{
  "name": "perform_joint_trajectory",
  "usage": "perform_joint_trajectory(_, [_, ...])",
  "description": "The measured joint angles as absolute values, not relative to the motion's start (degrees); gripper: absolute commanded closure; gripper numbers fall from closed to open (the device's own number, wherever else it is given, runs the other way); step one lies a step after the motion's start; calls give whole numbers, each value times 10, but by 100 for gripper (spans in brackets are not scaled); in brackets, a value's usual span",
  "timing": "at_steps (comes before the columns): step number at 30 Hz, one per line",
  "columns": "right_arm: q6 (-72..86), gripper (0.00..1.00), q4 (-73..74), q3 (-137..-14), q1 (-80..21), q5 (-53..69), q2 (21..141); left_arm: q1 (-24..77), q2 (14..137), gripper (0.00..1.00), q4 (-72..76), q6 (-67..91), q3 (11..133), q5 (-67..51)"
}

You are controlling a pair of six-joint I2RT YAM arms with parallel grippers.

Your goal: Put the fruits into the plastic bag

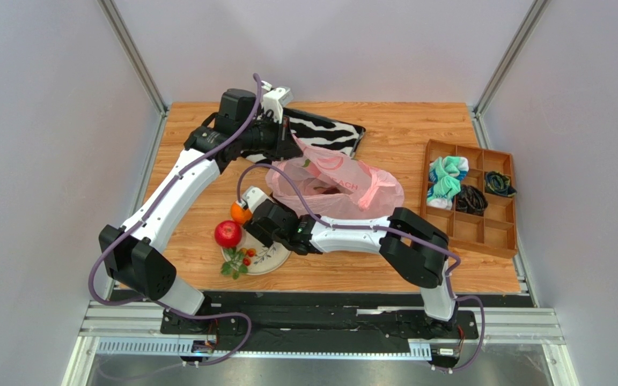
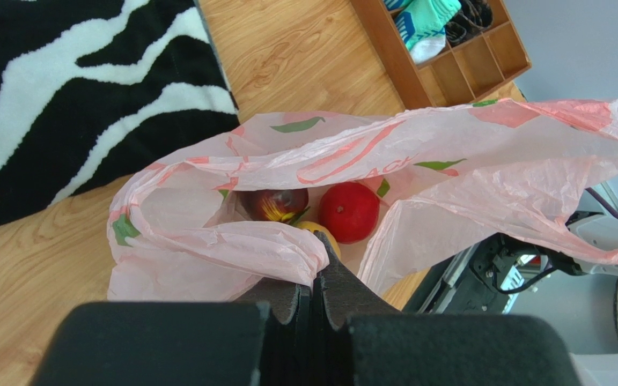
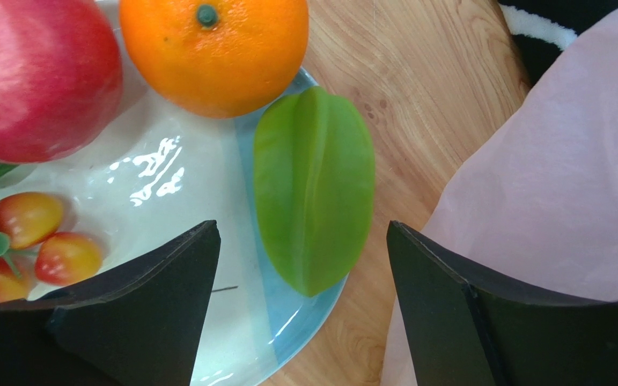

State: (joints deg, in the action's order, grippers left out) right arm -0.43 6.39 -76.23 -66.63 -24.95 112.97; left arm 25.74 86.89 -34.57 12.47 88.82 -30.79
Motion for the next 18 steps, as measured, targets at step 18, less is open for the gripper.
perform_joint_trajectory(18, [-9, 29, 44, -762, -633, -183, 1162, 257, 869, 100, -346, 125, 888, -308])
